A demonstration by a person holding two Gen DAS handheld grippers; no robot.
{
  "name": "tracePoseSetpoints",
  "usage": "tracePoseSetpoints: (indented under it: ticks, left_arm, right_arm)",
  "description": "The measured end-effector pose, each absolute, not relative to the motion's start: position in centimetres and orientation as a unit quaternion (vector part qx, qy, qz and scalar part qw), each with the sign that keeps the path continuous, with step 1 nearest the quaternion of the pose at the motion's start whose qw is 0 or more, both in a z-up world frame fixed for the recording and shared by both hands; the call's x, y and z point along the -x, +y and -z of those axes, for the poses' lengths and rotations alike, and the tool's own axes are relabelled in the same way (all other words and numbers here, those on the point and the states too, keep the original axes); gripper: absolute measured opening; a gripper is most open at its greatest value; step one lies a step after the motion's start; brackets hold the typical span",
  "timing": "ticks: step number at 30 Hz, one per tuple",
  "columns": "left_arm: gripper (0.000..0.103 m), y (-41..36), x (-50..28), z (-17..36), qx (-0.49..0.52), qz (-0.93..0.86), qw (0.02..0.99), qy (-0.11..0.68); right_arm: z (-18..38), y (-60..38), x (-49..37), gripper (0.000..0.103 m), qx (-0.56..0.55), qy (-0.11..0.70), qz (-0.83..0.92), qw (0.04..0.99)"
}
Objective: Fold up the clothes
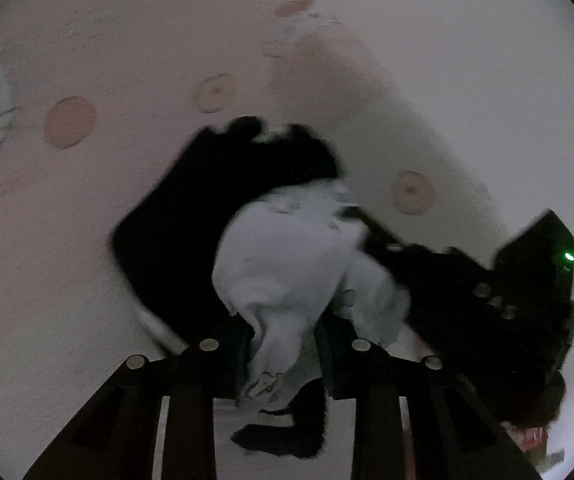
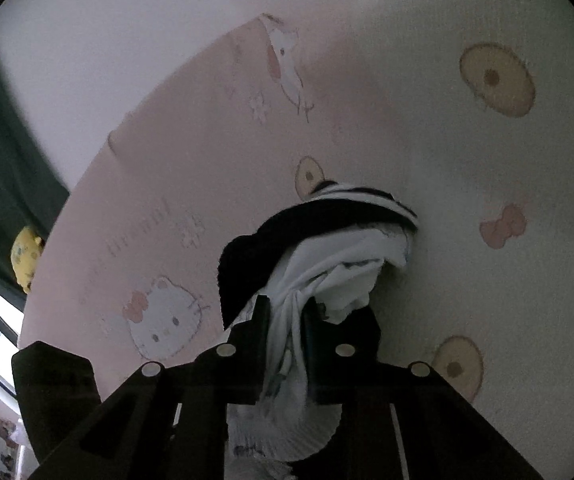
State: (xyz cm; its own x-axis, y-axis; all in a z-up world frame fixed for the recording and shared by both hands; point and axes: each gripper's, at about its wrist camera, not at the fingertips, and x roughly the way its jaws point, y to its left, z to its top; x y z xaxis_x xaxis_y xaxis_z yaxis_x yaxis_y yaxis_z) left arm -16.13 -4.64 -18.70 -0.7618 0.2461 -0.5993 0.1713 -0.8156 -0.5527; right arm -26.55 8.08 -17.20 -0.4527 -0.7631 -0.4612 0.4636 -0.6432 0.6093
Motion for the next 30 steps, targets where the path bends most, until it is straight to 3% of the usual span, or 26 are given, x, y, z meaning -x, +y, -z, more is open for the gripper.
tracePoseSetpoints:
  ticks: [5, 16, 30]
  left_arm:
    - [0.019, -1.0, 16.7, 16.0, 0.335, -0.912, 0.045, -0.233]
    - [0.016, -2.0, 14.0, 14.8, 0.31, -0.923, 0.042, -0.224]
    - [0.016, -11.5, 7.6, 20.1, 0.354, -0.885, -0.107, -0.281]
  right_arm:
    - [14.8, 8.2, 25.6, 0.015, -0.361, -0.169, 0.841, 0.365]
    - [13.0, 8.6, 24.4, 0.014, -0.404, -0.191, 0.804, 0.393]
    - [15.7, 2.1, 21.4, 0.015, -0.454, -0.151, 0.764, 0.432]
